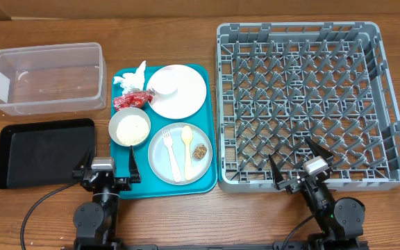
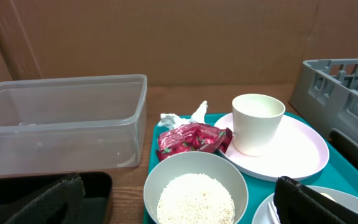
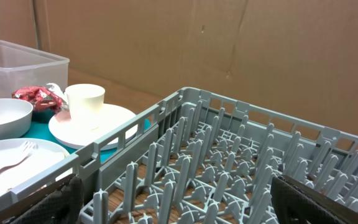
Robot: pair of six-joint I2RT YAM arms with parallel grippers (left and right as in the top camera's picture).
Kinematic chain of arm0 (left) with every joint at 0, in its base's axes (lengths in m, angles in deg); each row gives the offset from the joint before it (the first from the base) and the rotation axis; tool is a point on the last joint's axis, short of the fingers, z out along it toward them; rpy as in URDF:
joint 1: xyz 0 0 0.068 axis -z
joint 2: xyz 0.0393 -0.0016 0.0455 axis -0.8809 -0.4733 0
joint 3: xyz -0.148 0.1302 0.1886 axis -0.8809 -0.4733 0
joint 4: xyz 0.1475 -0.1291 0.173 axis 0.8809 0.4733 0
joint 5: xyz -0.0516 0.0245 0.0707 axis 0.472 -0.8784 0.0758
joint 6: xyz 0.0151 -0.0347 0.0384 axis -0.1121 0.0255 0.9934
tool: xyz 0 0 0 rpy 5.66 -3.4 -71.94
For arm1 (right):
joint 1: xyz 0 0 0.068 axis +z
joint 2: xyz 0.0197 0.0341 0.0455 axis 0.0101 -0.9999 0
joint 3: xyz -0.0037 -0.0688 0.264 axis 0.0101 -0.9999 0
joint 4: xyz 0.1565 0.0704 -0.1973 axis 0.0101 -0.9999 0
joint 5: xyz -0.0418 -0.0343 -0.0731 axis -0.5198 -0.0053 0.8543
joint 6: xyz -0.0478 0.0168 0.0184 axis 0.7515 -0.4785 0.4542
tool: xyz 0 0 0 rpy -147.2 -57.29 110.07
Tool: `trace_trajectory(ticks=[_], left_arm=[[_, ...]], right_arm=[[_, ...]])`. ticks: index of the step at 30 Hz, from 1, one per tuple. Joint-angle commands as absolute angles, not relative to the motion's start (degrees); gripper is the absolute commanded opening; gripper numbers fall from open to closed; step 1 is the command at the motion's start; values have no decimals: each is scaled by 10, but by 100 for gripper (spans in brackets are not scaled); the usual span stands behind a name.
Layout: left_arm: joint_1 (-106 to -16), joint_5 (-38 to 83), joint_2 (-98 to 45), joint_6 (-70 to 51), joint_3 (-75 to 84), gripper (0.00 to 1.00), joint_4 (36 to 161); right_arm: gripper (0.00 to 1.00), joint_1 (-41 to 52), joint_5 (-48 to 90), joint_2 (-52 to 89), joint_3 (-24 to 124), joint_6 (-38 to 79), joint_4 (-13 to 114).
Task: Sort waste into correct bins and load items into the dishwasher rack
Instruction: 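Move the left gripper toward the white cup on the pink saucer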
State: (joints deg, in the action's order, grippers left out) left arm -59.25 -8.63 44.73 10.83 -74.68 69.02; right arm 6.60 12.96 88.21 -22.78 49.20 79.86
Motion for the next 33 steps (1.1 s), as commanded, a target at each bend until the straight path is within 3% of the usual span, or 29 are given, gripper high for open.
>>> trace_trajectory(ticks=[1,14,20,25,33], left_arm=[[-596,-85,453,111,-749,100,688],[-596,-81,453,115,-749,100,688],[-596,11,453,100,-749,100,685],[-596,143,453,68,-737,100,642],[-596,115,432,41,-591,100,747]], right_arm=[[100,68,129,889,-234,490,802],[100,68,132,889,-234,494,807],[100,68,118,889,-234,487,818],[100,68,111,889,-197,346,832],[100,68,110,864,-37,247,682]])
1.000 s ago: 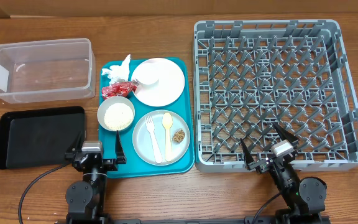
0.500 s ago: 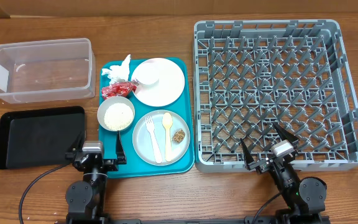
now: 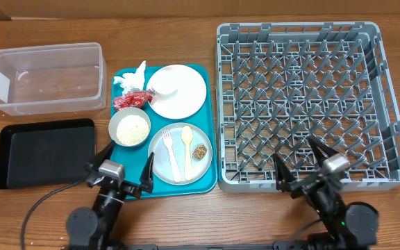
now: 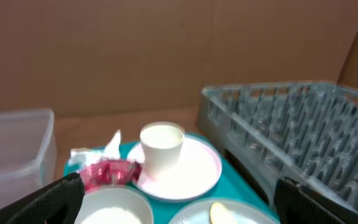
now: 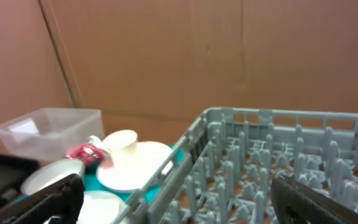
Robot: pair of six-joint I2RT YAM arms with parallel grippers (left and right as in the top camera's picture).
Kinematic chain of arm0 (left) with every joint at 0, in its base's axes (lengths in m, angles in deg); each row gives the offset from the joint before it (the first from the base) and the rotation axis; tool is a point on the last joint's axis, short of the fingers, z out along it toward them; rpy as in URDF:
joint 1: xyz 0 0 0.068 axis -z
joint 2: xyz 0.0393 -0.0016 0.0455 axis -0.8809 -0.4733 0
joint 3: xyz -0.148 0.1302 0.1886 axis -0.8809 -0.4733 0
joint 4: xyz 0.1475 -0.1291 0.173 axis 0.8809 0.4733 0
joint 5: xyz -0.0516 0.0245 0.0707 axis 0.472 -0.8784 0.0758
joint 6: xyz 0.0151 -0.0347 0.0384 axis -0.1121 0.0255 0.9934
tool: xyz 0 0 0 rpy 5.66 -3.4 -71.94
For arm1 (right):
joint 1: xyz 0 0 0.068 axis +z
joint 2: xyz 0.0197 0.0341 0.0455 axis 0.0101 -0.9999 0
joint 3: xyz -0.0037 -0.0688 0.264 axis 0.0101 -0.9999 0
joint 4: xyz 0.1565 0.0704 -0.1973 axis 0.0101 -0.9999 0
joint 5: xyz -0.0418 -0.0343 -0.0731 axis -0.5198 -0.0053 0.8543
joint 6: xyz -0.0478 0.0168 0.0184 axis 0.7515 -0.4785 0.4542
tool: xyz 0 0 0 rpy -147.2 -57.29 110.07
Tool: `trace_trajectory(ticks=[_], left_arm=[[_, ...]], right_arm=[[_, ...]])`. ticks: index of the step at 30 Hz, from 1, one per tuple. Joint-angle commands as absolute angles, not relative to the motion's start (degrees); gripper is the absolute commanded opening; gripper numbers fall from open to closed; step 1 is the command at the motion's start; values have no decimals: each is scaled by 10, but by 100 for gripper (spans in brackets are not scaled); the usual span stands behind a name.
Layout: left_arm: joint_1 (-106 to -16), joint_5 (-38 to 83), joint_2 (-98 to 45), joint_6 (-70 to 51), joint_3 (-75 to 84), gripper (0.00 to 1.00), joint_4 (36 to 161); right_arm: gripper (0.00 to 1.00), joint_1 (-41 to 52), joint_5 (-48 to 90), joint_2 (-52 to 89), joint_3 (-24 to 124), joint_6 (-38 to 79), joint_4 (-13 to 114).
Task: Sort waste into correct bins and load items into the dishwasher rack
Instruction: 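Move the left gripper toward the white cup on the pink saucer, then grasp the white cup with the left gripper and lift it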
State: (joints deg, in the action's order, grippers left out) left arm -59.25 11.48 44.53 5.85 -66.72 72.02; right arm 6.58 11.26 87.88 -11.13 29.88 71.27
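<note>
A teal tray (image 3: 212, 125) carries a white plate (image 3: 186, 94) with a white cup (image 3: 165, 86) on it, a red wrapper (image 3: 130, 101), a crumpled white tissue (image 3: 134, 76), a bowl of rice (image 3: 130, 128) and a pale plate (image 3: 164, 163) with a fork (image 3: 171, 153), a spoon (image 3: 187, 146) and a brown food scrap (image 3: 199, 151). The grey dishwasher rack (image 3: 297, 101) lies to the right. My left gripper (image 3: 122, 171) is open at the tray's near edge. My right gripper (image 3: 304, 165) is open over the rack's near edge. Cup (image 4: 161, 144) and wrapper (image 4: 107, 172) show in the left wrist view.
A clear plastic bin (image 3: 46, 76) stands at the far left, a black tray (image 3: 44, 151) in front of it. Cardboard walls close off the back. The rack's raised rim (image 5: 216, 118) lies between my right gripper and the teal tray.
Both grippers have risen and shifted right. The left one, then at the tray's near left corner, now sits over the tray's near edge. Both wrist views now look from higher up.
</note>
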Motion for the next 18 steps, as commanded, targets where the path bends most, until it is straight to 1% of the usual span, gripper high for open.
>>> trace_trajectory(ticks=[1,4,5,8,12,15,17,18], left_arm=[[-596,109,421,39,-568,100,765],[-596,107,357,25,-482,100,832],[-596,127,283,20,-411,100,878],[-596,166,166,21,-312,100,940],[-596,191,-10,26,-138,100,1083],[-596,191,-112,44,-17,100,1184],[-596,190,-164,70,44,100,1225],[-595,208,-206,64,89,100,1243]], right_arm=[[100,68,110,850,-10,247,655],[100,68,111,779,85,255,572],[100,68,110,716,149,283,530],[100,68,110,614,257,339,445],[100,68,112,502,378,364,348],[100,68,99,445,433,349,300],[100,68,94,425,445,341,272],[100,68,92,414,445,341,270]])
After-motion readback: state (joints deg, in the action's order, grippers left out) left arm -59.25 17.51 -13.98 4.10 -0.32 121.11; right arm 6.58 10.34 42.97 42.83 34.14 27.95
